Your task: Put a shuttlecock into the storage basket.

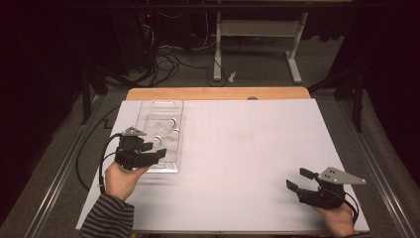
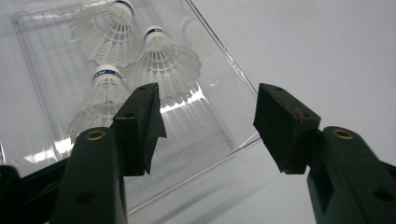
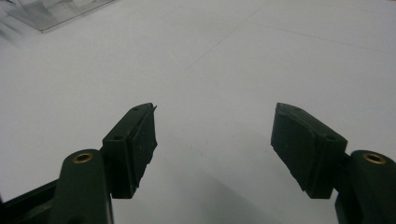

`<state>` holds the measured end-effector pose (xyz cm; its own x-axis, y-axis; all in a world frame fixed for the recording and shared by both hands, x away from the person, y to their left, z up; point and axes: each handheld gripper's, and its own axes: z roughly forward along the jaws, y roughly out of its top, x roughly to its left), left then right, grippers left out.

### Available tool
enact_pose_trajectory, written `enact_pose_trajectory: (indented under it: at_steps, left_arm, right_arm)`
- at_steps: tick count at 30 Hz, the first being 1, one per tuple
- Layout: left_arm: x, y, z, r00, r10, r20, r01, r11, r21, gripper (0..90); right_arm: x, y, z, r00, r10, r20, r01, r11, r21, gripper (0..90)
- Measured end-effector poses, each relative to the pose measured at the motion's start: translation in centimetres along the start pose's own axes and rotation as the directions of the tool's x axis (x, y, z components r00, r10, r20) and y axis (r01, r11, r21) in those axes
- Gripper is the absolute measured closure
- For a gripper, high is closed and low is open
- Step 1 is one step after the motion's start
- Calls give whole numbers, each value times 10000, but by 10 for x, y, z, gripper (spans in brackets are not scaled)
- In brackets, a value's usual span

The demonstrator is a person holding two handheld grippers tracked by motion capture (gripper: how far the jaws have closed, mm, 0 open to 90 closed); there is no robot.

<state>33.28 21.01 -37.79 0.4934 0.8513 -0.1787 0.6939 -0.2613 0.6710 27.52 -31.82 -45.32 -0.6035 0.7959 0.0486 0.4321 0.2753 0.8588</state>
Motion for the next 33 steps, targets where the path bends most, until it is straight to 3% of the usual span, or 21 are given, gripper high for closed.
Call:
enact_pose_trajectory:
  at_steps: [33]
  left_arm:
    - [-1, -14, -4, 9998, -107, 154, 112, 9994, -316, 412]
  right_arm:
    - [0, 0, 0, 10000, 36, 4, -36, 10000, 0, 315]
